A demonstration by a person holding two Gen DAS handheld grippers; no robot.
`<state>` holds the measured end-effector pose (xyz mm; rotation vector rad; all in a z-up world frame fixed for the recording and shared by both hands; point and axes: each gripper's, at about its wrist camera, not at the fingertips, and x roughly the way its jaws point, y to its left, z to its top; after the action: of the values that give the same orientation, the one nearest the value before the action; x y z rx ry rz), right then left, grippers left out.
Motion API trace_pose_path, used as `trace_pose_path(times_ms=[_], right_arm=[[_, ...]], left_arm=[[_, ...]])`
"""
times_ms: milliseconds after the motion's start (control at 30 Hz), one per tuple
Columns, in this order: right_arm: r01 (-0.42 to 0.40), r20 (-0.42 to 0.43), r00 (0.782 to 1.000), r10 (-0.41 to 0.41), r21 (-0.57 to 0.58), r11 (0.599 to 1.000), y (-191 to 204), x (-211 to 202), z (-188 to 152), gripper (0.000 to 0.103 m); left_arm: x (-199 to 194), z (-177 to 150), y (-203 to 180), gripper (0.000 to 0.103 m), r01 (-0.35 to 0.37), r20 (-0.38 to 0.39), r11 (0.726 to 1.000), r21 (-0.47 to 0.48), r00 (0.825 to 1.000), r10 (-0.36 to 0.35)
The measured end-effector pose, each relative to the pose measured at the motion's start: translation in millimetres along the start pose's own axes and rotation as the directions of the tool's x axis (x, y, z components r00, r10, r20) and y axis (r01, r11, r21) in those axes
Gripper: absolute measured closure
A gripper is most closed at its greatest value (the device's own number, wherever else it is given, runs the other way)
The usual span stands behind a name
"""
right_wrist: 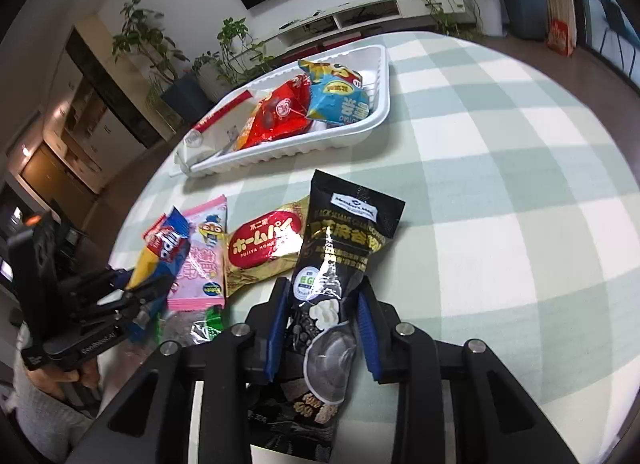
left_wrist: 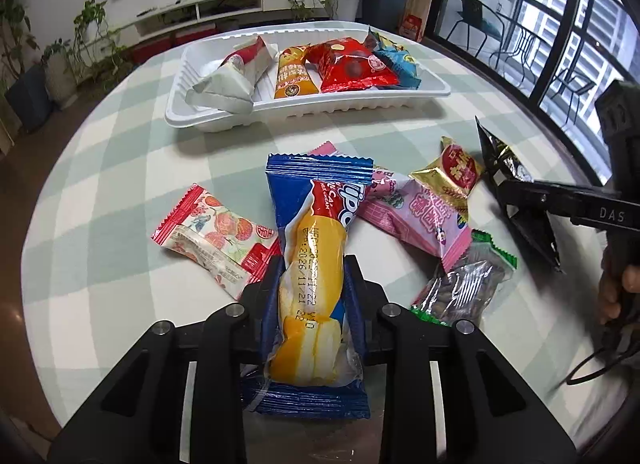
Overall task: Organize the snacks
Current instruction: 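Grasp the blue Tipo bag with the left gripper while the right grasps the black coffee packet, then carry both packets into the white tray and open both grippers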
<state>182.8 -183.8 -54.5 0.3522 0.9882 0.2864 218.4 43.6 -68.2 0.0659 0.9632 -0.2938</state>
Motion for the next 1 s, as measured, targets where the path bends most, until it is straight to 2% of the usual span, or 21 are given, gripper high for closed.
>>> trace_pose_path(times_ms=[200,333,500,600,767,1000], right_arm=[[-0.152,-0.001,0.988,0.154,0.159,0.975,-21.4,-0.9,-1.9,0.071],[-0.260,0.014,0.964,0.266,0.268,0.928,-33.4,1.2,-5.9,0.071],[-0.343,0.037,0.935,0.352,0.339,0.876,-39.4,2.4,-8.0,0.071],[-0.383,0.055,0.918,0.392,0.373,0.845,-43.9,3.5,-8.5,0.071],[-0.415,0.079,0.904,0.420,0.397,0.819,-47.4,3.5,-4.9,0.071],[-0.437,0.099,0.895,0.434,0.383,0.814,-49.4,-1.5,10.1,0.071]], left_arm=[[-0.7,1.9,14.3,0.077,0.089,0.002,0.991,-0.102,0.996,-0.089],[-4.9,1.1,22.3,0.077,0.146,0.022,0.975,-0.165,0.989,-0.145],[-14.1,0.6,29.8,0.077,0.210,0.055,0.952,-0.224,0.978,-0.203],[-20.2,0.9,35.5,0.077,0.248,0.078,0.933,-0.262,0.969,-0.235],[-30.6,1.6,46.8,0.077,0.300,0.118,0.899,-0.318,0.954,-0.276],[-35.2,11.9,63.5,0.077,0.328,0.150,0.868,-0.373,0.945,-0.292]])
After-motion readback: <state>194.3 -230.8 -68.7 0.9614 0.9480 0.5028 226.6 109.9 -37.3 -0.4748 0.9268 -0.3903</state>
